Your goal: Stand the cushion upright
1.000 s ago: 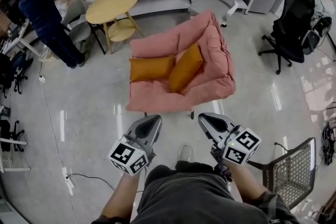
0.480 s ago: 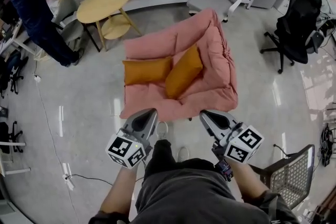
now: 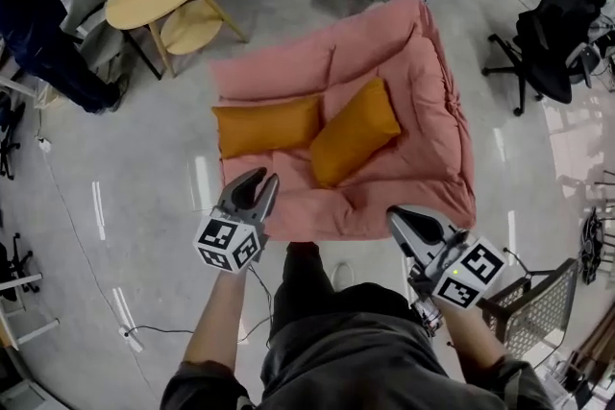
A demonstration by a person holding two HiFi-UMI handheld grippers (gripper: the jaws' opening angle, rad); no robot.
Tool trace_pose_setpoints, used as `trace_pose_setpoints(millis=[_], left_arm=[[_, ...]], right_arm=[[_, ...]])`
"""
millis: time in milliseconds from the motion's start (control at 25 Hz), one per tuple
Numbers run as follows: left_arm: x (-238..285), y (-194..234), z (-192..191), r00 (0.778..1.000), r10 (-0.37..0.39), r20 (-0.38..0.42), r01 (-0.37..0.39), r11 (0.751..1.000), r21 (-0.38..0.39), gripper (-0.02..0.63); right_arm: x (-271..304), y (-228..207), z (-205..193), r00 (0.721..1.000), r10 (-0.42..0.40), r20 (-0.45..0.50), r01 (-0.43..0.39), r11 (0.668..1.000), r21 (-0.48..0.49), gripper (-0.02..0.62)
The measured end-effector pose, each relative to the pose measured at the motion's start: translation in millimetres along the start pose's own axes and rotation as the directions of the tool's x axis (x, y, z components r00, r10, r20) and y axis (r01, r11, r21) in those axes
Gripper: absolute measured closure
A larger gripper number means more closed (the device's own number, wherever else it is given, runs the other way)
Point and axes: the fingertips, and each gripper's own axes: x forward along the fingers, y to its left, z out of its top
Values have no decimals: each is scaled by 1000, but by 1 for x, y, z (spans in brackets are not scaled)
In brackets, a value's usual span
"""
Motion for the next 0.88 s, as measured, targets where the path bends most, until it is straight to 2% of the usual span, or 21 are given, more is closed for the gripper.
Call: trace_pose_setpoints(millis=[200,400,520,680,880], left_arm=[[51,127,-69,994,54,-93,-61,996,-69,444],[76,230,-141,968,145,-206,-170,980,-105,324],[87,279,-180,953,153,-260,-188,976,-112,286],[103,325,-228,941,122,-314,-167,978,-121,252],[111,337,-281,918,27,-397,-94,985,-148,224]], right_arm=[[59,-39,-20,997,-53,-64,55,998,29,586],[107,-64,-51,989,-53,-141,65,995,82,586],[135,-76,-70,982,-40,-186,61,992,108,586],[165,-91,-95,975,-21,-221,53,988,142,586],[187,-99,-107,969,-16,-247,52,988,143,586]])
